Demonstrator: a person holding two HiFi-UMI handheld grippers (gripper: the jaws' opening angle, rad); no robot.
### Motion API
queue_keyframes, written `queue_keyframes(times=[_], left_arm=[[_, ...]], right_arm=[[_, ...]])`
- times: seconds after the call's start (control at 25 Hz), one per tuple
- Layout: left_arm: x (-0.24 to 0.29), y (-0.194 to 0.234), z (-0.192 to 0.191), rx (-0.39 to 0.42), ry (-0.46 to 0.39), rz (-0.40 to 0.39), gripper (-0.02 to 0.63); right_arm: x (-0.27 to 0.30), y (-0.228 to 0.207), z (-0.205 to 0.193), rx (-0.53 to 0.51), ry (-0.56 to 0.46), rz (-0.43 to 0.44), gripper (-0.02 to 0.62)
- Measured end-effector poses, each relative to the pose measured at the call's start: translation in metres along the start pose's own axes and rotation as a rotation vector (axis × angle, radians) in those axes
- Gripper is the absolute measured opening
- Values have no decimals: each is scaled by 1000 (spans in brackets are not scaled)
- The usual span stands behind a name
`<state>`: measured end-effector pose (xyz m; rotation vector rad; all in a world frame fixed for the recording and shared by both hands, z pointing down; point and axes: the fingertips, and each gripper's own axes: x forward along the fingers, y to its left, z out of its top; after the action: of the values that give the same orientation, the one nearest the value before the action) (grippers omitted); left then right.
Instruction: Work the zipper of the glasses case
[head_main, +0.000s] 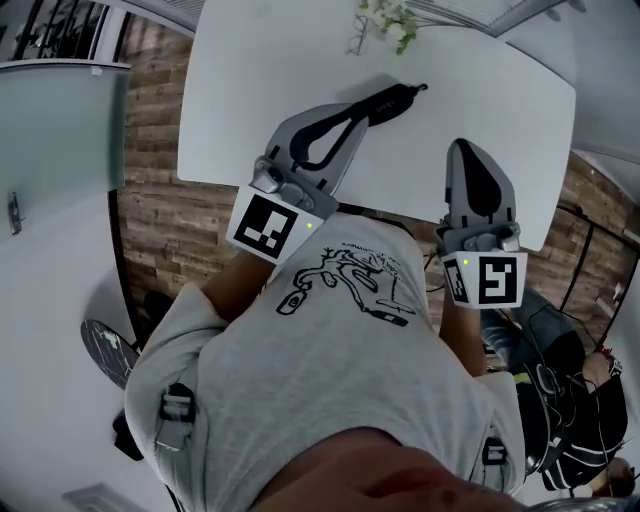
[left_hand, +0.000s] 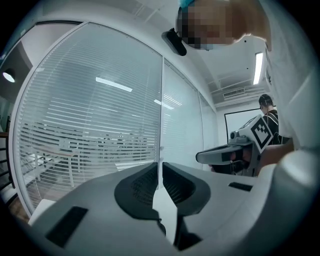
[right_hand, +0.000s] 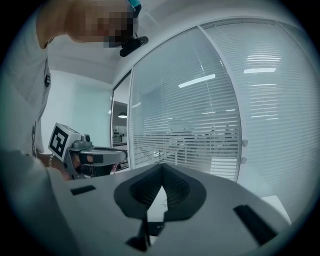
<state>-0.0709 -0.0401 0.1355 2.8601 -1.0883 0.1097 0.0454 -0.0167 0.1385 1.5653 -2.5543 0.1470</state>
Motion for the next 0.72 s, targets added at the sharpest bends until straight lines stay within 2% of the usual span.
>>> queue_keyframes(times=[0.24, 0.44, 0.72], left_arm=[[6, 10, -9, -5, 14, -34, 43], [30, 29, -12, 13, 34, -17, 43], [33, 12, -23, 22, 65, -51, 37]], right_arm=[[13, 1, -7, 0, 14, -7, 5], [40, -15, -9, 0, 32, 16, 5], [29, -23, -18, -44, 68, 21, 5]])
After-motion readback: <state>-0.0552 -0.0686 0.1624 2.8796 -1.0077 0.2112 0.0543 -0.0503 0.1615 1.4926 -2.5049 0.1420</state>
